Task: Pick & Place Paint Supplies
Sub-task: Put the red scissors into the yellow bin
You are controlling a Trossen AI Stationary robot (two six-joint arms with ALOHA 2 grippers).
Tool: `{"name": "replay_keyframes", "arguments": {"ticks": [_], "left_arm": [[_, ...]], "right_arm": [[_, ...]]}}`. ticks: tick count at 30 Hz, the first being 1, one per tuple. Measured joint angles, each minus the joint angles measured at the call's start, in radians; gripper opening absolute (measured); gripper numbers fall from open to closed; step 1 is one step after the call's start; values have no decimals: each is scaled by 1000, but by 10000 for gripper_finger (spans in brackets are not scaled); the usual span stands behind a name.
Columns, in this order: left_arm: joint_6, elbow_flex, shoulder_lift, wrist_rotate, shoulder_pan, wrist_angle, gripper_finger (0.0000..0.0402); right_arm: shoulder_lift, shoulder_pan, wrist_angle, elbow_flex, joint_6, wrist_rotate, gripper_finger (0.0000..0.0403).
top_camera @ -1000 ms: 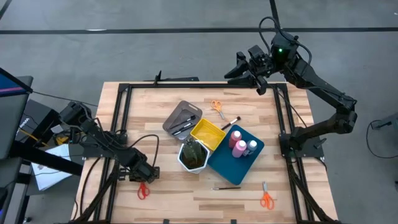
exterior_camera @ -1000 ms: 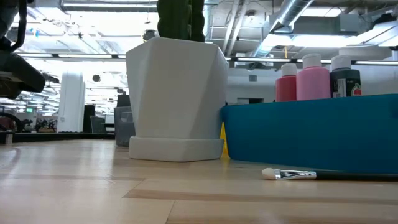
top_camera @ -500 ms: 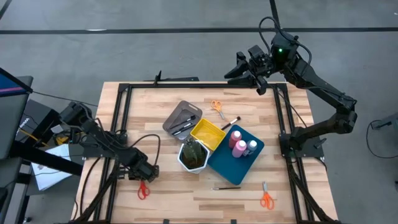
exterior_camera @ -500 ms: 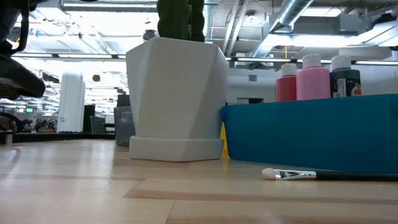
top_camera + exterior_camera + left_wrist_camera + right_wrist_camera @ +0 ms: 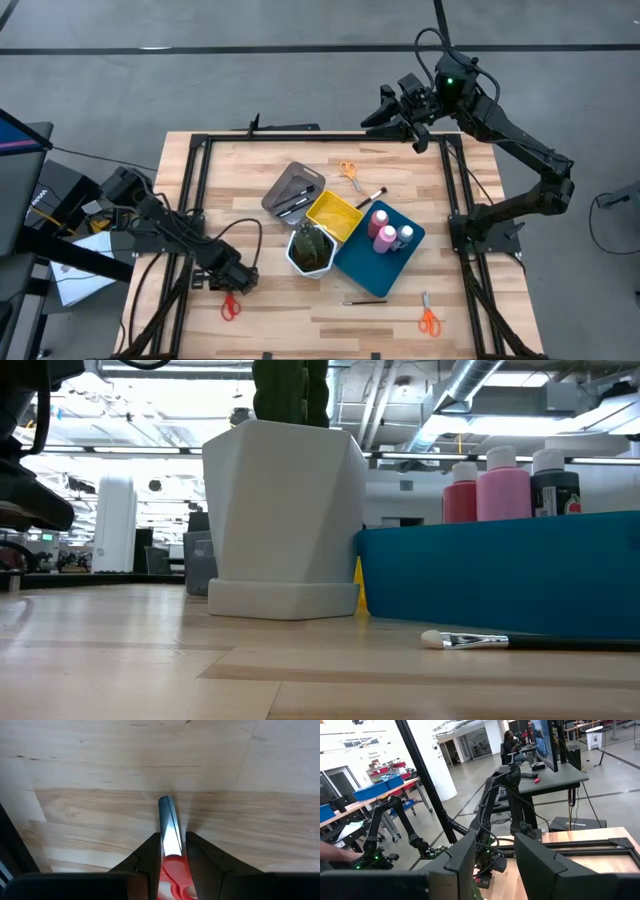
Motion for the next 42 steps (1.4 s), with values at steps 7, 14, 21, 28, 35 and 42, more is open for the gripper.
{"name": "replay_keyframes", "arguments": {"ticks": [7, 14, 21, 28, 35, 42], "left_arm": [[2, 1, 6, -1, 1, -2, 64], [13, 0, 6, -18, -1, -4, 14], [40, -3, -16, -47, -2, -3, 11], [46, -4, -45, -98, 0, -14, 5], [47, -1, -48, -89, 0, -10, 4], [47, -1, -48, -95, 0, -11, 3]], "right_arm": [[0, 0, 0, 0, 0, 0, 132], [0, 0, 0, 0, -2, 0, 132], [0, 0, 0, 0, -15, 0, 132], [0, 0, 0, 0, -19, 0, 132], [0, 0, 0, 0, -19, 0, 132], [0, 0, 0, 0, -19, 0, 132]]}}
